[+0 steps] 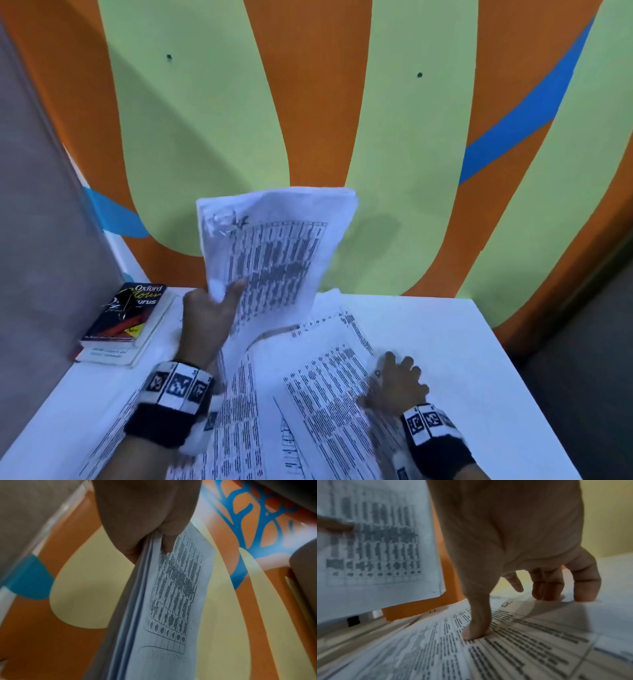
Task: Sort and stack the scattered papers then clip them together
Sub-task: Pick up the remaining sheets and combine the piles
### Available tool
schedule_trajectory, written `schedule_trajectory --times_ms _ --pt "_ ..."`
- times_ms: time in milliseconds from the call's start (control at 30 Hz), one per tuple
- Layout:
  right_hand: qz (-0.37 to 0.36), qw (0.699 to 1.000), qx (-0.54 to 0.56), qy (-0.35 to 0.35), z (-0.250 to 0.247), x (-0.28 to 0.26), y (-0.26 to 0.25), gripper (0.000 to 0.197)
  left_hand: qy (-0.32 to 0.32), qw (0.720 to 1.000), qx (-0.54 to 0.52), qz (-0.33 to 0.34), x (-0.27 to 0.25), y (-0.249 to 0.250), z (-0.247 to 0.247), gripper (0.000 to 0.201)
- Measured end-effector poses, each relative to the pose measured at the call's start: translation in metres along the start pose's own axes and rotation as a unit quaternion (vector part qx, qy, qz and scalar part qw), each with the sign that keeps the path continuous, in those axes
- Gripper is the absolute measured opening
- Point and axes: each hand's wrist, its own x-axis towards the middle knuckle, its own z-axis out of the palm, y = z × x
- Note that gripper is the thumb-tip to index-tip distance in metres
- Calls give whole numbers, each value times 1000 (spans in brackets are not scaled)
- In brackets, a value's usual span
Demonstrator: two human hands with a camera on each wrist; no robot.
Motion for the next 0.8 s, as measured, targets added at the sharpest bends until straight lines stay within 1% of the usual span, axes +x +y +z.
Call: schedule_trajectory --times_ms 67,133,200,267,333,367,433,467,500,533,600,667,800 --pt "15 999 48 -11 3 4 5 104 38 999 14 -2 6 -2 -17 52" --pt "10 995 99 -19 4 6 9 95 67 998 5 -17 8 -7 -29 52" --pt "-13 992 128 2 2 3 11 71 83 996 -9 -10 7 -11 -37 45" --pt "-35 992 113 49 -3 -2 13 42 97 995 -23 -9 5 -15 -45 38" --pt "-45 989 94 104 -15 -7 17 16 111 994 -16 -18 4 -21 -55 39" --pt "-50 985 113 123 -25 -9 21 5 116 993 -13 -17 5 -23 -60 39" --pt "-55 969 174 164 -51 -11 31 21 123 992 -21 -9 4 -24 -70 35" --pt "-55 959 206 186 -67 -12 35 24 129 991 -27 -6 3 -24 -75 31" --pt "-55 951 233 198 -81 -11 40 21 136 990 -30 -3 3 -21 -79 28" --pt "-48 946 254 194 -93 -8 42 19 142 989 -30 -3 3 -21 -83 27" --pt "-31 946 274 171 -100 3 37 20 148 989 -29 -3 4 -24 -89 27" --pt "-31 956 246 155 -90 19 26 18 148 989 -22 -7 5 -27 -94 28" --pt "-32 983 173 55 -46 43 -7 31 144 989 -29 -5 1 -27 -98 28"
